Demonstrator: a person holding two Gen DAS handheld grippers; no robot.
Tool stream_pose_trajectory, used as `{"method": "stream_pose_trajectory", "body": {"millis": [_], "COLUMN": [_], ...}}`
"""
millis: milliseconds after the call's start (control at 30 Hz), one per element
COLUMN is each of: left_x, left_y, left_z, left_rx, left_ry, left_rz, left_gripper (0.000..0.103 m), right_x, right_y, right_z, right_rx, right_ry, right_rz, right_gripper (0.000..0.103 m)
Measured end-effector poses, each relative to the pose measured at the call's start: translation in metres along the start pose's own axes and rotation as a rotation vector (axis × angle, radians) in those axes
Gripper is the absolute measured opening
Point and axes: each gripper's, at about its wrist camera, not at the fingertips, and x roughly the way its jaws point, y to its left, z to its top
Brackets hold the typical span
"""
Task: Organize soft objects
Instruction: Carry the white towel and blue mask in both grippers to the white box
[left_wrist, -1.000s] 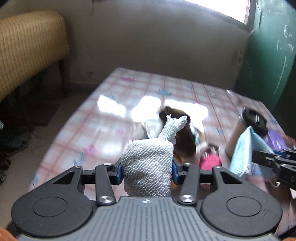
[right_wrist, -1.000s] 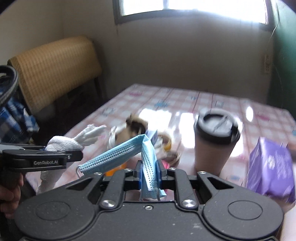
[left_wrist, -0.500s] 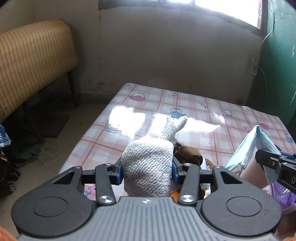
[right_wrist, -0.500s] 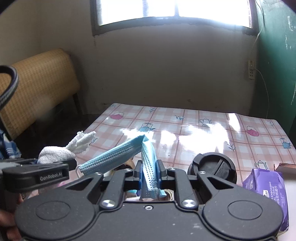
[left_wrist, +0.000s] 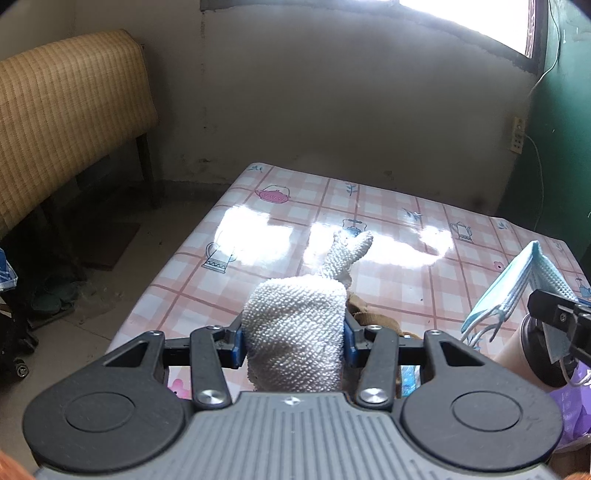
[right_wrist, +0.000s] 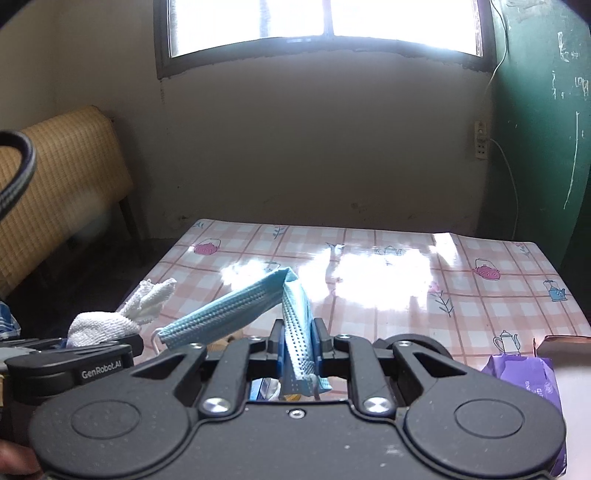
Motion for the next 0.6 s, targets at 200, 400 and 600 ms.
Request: {"method": "stream_pose_trajectory", "body": {"millis": [200,400,600], "left_x": [0.005,0.01,0.013], "left_y": [-0.006,-0.013,-0.022], "left_z": [0.005,0.007,0.006], "left_rx": [0.014,0.027,0.043], "left_ry": [0.006,0.013,0.022], "left_rz": [-0.005,-0.016,-0.03], "left_gripper": [0.049,0.049,0.049], "right_x": [0.001,0.005,0.004], "right_y": [-0.007,-0.021,-0.038], "right_z": [0.004,0.005,0.007], "right_rx": [0.01,0.032,0.056], "right_ry": [0.0,0.002,0.0], "right_rz": [-0.012,-0.033,-0.057], "right_gripper": [0.018,0.018,0.018]}}
